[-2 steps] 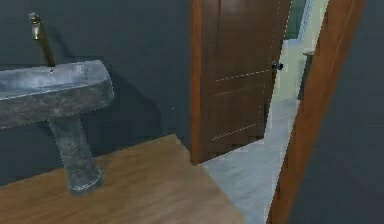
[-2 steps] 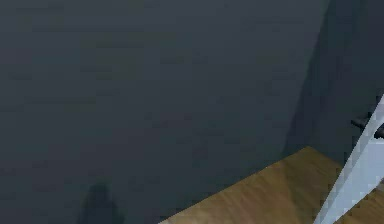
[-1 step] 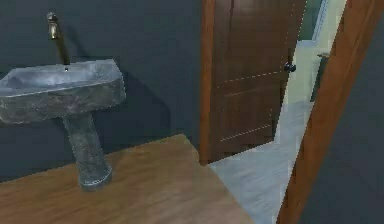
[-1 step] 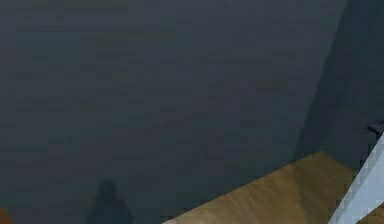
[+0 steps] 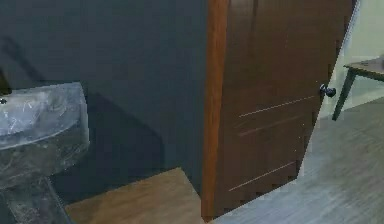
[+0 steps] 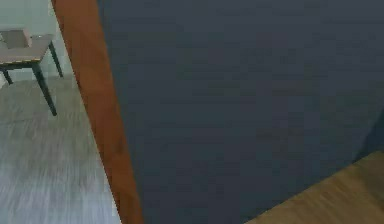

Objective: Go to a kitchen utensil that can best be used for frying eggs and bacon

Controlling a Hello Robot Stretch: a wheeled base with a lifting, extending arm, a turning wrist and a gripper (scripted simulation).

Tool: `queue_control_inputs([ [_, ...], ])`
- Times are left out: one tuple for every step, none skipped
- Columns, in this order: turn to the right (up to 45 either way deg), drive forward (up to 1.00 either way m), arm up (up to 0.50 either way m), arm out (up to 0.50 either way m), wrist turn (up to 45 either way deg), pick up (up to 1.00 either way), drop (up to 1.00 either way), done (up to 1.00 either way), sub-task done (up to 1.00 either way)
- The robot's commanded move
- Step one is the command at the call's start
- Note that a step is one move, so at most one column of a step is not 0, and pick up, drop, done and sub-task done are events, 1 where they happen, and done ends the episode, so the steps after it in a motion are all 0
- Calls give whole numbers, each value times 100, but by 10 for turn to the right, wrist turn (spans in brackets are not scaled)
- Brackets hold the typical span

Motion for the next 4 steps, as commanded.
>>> queue_control_inputs([
  [150, 0, 0, 0, 0, 0, 0, 0, 0],
  [0, 40, 0, 0, 0, 0, 0, 0, 0],
  [450, 0, 0, 0, 0, 0, 0, 0, 0],
  [0, 45, 0, 0, 0, 0, 0, 0, 0],
])
